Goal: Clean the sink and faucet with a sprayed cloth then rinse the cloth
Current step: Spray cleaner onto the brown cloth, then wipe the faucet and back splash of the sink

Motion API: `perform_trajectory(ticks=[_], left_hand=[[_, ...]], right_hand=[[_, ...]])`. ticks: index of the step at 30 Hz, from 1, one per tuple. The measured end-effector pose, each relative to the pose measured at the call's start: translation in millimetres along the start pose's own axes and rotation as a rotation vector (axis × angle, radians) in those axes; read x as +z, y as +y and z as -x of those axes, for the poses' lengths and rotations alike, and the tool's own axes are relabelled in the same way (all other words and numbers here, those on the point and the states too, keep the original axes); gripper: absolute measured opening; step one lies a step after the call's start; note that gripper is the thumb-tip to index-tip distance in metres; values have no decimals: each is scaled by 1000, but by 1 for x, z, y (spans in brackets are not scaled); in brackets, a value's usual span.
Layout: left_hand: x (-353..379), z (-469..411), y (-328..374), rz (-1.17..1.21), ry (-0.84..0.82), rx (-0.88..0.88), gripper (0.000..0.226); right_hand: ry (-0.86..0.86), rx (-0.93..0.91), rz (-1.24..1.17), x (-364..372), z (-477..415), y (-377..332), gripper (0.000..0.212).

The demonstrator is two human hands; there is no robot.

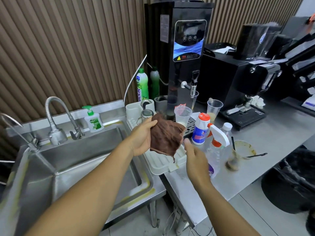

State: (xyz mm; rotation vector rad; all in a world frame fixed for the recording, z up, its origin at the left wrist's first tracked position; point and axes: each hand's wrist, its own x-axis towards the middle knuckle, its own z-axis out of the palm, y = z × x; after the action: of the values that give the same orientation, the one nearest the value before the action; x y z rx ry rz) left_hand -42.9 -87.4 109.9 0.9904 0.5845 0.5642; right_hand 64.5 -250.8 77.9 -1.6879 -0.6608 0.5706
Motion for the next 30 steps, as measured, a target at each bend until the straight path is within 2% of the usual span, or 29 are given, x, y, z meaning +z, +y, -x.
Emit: perform_trajectory(ticks=[3, 6, 10, 14, 20, 24, 30], left_hand=[[-11, 23, 4, 57, 18, 23, 34], [-28, 53, 13, 132, 76, 72, 34], [-52, 98, 24, 239, 205, 117, 34], [-83, 134, 26, 358, 302, 123, 30], [-146, 183, 41, 360, 429, 62, 36], [-195, 206, 52, 372, 586, 188, 49], [-267, 223, 81, 303, 739, 296, 28]], right_hand=[[-242, 128, -328, 28, -13, -33, 24], [-312, 28, -398, 55, -19, -44, 13], [-378, -76, -358, 101, -16, -50, 12], [-510, -166, -329, 155, 5, -66, 23], [-718, -195, -255, 232, 35, -90, 19], [-810, -156, -240, 276, 50, -100, 20], [-804, -124, -154, 348, 72, -110, 21]])
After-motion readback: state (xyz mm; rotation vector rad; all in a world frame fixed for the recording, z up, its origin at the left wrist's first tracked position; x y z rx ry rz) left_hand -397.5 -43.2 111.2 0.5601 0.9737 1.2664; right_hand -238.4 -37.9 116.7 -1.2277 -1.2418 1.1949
